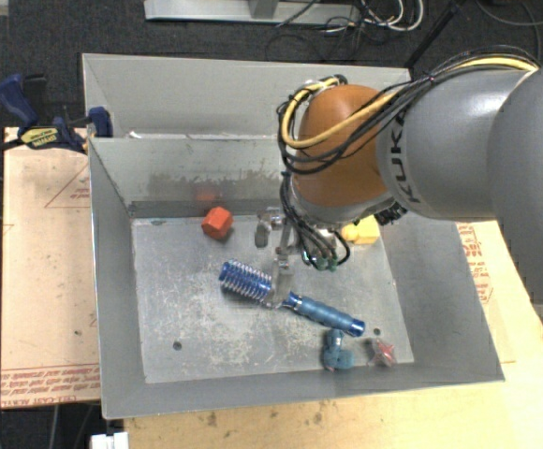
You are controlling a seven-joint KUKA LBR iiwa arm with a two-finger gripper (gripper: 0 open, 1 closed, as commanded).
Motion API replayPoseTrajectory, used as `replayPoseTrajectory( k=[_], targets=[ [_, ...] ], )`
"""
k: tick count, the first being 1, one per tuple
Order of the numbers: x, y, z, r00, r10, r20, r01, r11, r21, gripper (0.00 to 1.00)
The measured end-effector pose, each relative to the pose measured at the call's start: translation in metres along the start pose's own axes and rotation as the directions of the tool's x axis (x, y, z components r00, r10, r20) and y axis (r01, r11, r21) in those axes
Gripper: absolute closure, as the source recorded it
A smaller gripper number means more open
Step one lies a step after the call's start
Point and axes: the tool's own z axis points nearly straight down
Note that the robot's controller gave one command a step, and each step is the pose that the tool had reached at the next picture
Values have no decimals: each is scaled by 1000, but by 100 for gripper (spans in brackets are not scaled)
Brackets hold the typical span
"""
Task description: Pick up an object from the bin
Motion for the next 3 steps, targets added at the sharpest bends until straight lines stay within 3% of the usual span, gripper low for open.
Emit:
replayPoseTrajectory(
  k=[1,2,3],
  targets=[
    [32,13,69,1000,14,-1,-14,1000,0,0],
    [30,12,66,1000,17,6,-17,1000,-1,100],
    [47,26,-80,1000,4,16,-4,1000,-3,100]
  ],
)
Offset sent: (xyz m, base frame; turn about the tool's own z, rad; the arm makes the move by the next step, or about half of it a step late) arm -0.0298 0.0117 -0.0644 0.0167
